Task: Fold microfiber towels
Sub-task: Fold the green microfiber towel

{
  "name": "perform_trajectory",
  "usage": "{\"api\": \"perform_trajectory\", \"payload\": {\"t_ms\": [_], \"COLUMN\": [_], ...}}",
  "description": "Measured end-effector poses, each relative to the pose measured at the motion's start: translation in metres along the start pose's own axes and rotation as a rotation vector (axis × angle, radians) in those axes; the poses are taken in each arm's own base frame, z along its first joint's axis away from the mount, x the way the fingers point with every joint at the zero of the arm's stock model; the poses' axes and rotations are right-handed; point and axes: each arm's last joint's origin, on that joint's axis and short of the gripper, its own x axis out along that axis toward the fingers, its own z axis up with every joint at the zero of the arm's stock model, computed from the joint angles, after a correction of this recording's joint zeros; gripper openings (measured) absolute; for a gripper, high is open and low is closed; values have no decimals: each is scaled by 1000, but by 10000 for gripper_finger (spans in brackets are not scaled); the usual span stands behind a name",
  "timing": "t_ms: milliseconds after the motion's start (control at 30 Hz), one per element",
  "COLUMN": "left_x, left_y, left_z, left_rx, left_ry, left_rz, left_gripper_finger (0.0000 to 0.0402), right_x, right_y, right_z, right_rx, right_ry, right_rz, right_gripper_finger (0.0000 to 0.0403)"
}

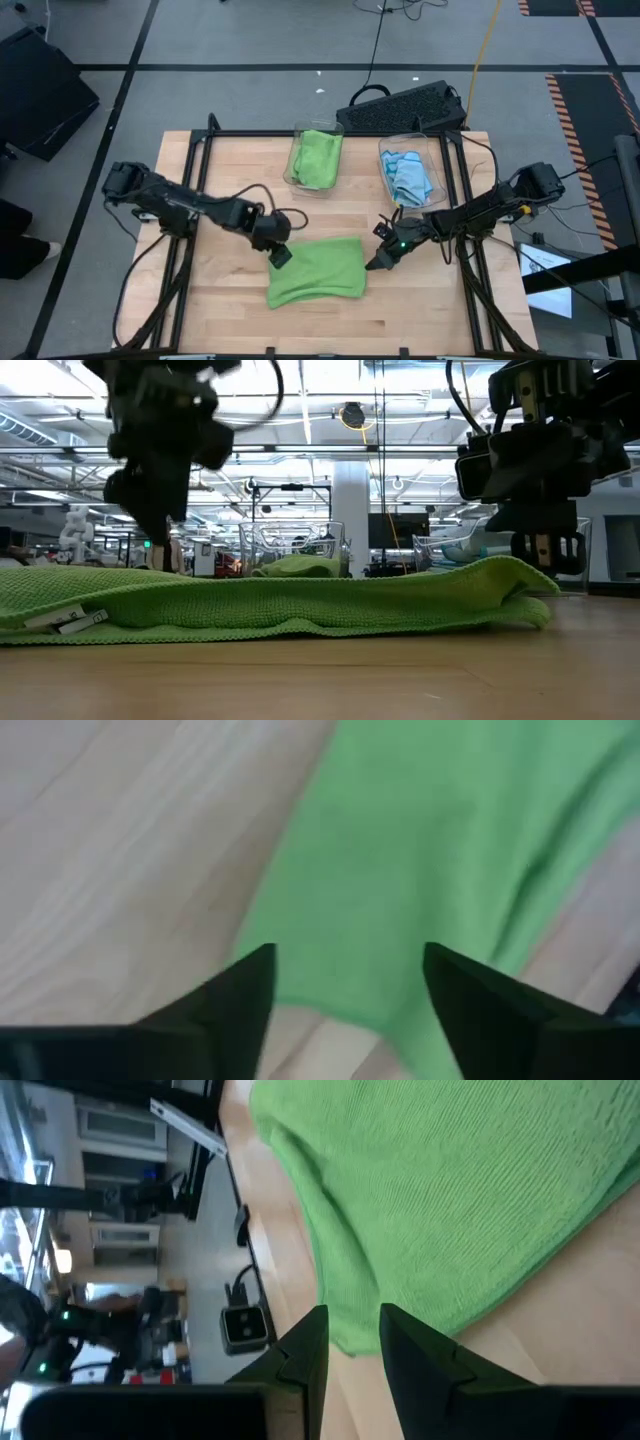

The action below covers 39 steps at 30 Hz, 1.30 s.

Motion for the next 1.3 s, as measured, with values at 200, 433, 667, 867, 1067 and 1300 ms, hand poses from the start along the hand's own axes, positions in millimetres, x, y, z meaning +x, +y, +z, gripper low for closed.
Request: {"api": "perform_trajectory", "payload": {"t_ms": [200, 433, 667, 867, 1067, 1300], "left_x": [11, 39, 46, 37, 39, 54], "left_y": [17, 31, 34, 34, 37, 42], "left_z": [19, 26, 27, 28, 31, 29], "left_rx": [-79, -160, -163, -129, -16, 49], "left_ry": [75, 292, 321, 265, 236, 371], "left_rz": [-4, -36, -32, -21, 7, -66], "left_gripper_finger": [321, 324, 297, 294, 297, 259], "right_x": [0, 0, 0, 0, 0, 0], "right_y": [-1, -1, -1, -1, -3, -3], "right_z": [-1, 0, 0, 0, -1, 0], "right_rx": [-15, -27, -24, -22, -20, -2], "right_ry": [21, 20, 20, 19, 20, 2], "right_rz": [-2, -2, -2, -3, -17, -29], "right_gripper_finger": [84, 84, 84, 84, 84, 84]}}
